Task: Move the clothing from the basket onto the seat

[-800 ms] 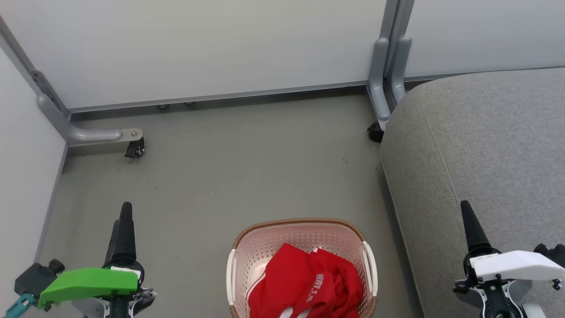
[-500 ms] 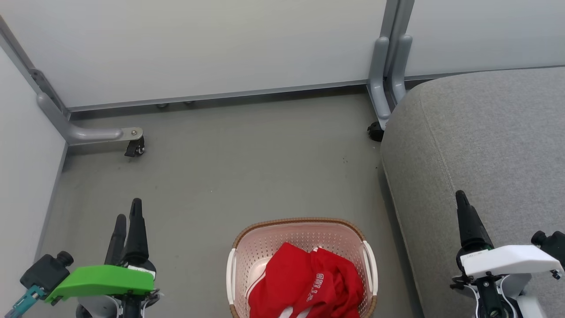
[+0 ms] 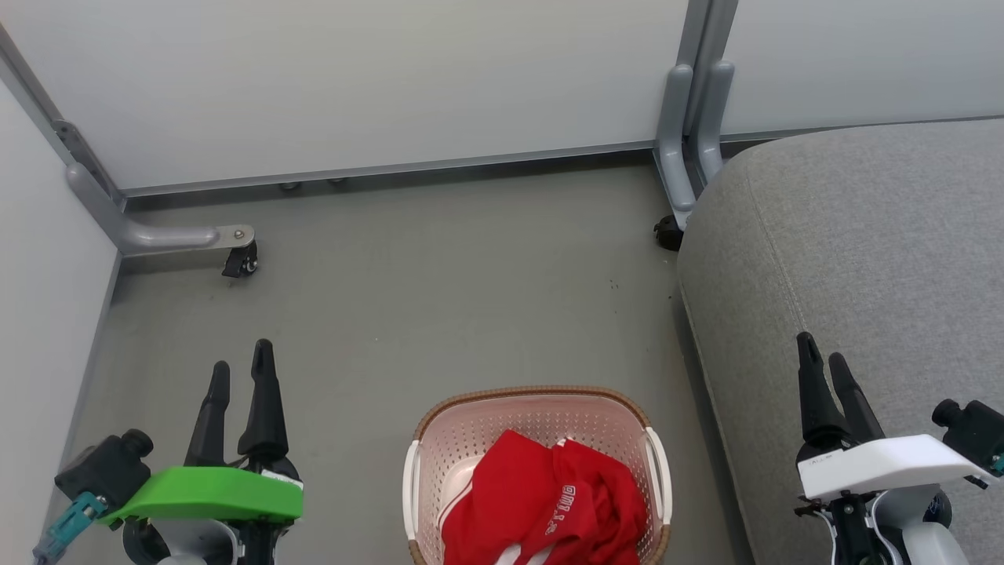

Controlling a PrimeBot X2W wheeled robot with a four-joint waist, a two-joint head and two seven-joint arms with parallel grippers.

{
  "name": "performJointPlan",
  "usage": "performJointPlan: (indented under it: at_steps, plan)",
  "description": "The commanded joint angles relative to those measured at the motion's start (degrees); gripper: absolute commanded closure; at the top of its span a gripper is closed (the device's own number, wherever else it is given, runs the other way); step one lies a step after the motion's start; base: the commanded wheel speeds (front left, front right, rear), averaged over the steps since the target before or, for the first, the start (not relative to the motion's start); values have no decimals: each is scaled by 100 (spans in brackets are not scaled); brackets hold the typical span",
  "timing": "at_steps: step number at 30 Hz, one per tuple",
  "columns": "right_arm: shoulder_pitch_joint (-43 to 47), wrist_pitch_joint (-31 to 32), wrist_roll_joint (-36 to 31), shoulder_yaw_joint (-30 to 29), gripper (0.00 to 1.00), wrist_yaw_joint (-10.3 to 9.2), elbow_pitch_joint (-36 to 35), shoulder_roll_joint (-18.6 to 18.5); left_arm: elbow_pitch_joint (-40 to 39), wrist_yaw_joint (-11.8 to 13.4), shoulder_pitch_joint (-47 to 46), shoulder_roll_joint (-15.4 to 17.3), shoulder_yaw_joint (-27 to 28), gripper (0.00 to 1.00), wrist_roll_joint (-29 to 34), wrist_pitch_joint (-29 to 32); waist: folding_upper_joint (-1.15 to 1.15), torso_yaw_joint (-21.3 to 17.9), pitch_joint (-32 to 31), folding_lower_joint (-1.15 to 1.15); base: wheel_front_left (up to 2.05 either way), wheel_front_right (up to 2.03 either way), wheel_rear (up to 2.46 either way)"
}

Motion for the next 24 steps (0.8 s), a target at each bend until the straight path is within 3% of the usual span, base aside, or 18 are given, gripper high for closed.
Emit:
performJointPlan:
  at_steps: [1,24]
  plan:
    - [8,-78,-208,23,0,2,-109,-34,-114,5,23,35,-19,0,214,-68,0,-7,3,0,0,0,0]
    - [168,-431,-1676,209,0,3,-351,-46,-347,1,154,48,-344,0,1576,-421,0,15,-33,0,0,0,0]
